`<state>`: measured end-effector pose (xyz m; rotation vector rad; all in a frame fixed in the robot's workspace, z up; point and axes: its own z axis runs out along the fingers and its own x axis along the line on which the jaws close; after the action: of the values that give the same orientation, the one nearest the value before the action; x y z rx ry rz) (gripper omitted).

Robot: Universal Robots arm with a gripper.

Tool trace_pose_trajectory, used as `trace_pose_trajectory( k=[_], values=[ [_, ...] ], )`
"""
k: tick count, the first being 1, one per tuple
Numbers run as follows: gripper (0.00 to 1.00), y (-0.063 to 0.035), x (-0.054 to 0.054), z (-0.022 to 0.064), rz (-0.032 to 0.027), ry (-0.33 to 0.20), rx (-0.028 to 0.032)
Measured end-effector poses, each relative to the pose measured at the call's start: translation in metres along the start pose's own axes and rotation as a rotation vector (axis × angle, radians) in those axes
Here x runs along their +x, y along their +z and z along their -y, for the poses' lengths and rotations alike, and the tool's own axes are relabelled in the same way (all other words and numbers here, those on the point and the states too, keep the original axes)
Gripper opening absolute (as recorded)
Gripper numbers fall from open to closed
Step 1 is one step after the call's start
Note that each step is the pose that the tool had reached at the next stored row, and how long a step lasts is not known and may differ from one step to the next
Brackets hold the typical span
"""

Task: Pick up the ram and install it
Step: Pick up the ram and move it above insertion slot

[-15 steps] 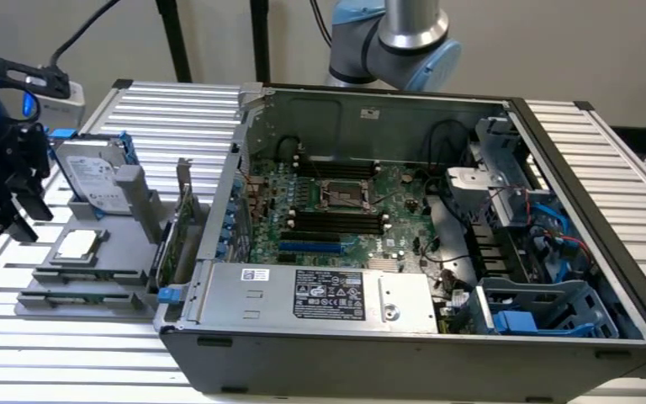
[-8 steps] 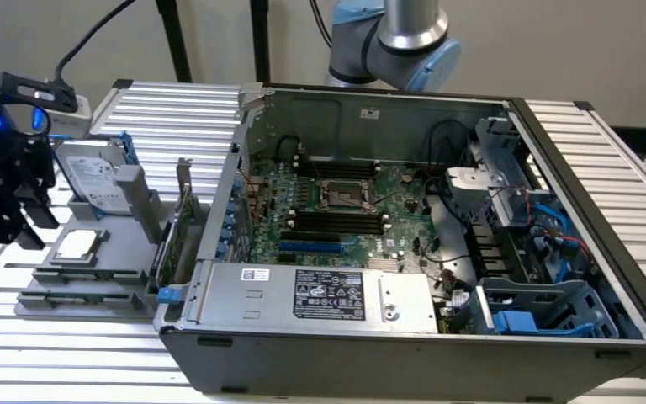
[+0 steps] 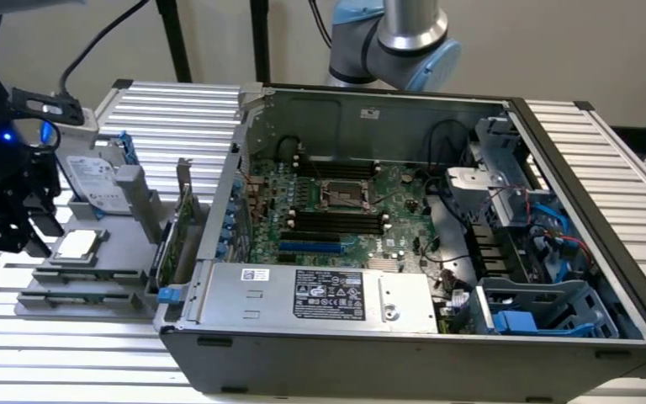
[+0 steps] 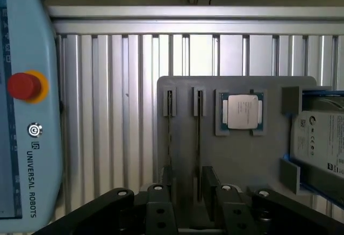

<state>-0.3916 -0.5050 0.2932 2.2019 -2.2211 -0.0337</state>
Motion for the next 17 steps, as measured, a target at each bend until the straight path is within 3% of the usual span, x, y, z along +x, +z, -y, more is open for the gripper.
trace_pose_trajectory(
  k=[17],
  values=[
    [0.36, 0.0309, 0.007, 0.002, -0.0012, -0.043, -0.0014]
  ],
)
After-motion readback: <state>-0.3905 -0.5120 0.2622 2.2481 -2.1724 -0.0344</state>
